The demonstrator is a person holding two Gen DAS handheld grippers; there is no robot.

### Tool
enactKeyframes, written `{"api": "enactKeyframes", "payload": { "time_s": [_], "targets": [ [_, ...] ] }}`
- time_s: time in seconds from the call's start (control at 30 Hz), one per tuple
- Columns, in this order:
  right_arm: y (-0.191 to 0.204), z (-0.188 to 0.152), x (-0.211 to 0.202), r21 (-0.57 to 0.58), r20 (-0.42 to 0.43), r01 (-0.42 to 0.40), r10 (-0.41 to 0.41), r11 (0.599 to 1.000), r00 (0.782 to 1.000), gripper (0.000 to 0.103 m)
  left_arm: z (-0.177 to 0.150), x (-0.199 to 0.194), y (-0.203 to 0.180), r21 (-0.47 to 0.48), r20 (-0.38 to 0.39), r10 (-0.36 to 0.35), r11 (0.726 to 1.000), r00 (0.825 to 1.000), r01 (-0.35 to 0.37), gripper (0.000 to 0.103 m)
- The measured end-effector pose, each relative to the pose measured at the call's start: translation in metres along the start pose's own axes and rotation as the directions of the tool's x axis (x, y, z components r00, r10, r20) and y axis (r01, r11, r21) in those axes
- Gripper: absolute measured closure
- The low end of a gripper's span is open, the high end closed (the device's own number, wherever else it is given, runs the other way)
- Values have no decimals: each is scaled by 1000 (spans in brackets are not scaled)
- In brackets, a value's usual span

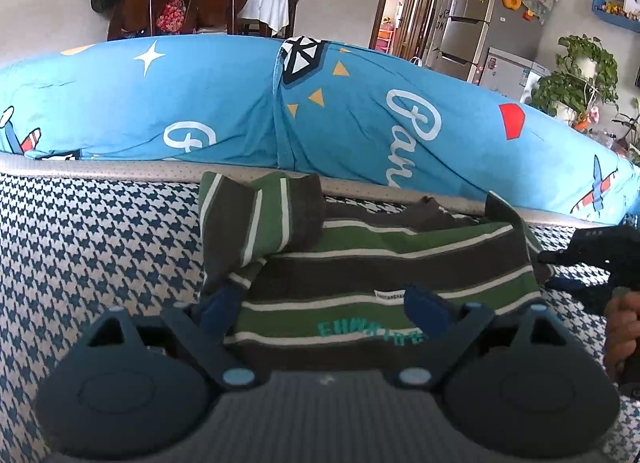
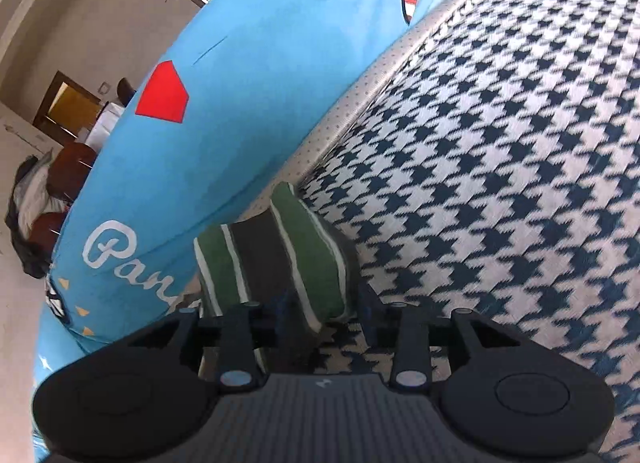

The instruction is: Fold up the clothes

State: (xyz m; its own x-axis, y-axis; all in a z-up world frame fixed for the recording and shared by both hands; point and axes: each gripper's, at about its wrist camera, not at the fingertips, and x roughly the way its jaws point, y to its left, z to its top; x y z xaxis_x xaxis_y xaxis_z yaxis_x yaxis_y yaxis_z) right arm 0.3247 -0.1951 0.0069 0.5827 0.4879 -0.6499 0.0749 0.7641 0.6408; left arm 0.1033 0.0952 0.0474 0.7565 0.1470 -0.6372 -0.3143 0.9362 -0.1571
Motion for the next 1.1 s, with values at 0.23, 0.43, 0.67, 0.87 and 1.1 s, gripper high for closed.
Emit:
{"api": "enactKeyframes", "payload": {
  "time_s": [0.23, 0.43, 0.67, 0.87, 1.1],
  "targets": [
    [-1, -1, 5, -10, 44, -46, 47, 999, 998, 86, -3, 5, 0, 11, -18, 2, 1000, 1000, -2, 10],
    [45, -11, -22, -287, 169, -50, 102, 956, 980, 88, -1, 5, 3, -4, -9, 11, 1000, 1000, -11, 10],
    [100, -56, -26, -606, -27, -239, 281, 758, 959, 84, 2, 6, 11, -35, -7, 31, 999, 999, -31, 9],
    [113, -77, -11, -706, -190, -290, 222, 647, 956, 79, 5, 6, 18, -66, -7, 40, 997, 999, -40, 9],
    [106, -66, -20, -725, -138, -242, 209, 645, 968, 78, 8, 5, 23, -97, -9, 43, 994, 999, -43, 8]
  ]
}}
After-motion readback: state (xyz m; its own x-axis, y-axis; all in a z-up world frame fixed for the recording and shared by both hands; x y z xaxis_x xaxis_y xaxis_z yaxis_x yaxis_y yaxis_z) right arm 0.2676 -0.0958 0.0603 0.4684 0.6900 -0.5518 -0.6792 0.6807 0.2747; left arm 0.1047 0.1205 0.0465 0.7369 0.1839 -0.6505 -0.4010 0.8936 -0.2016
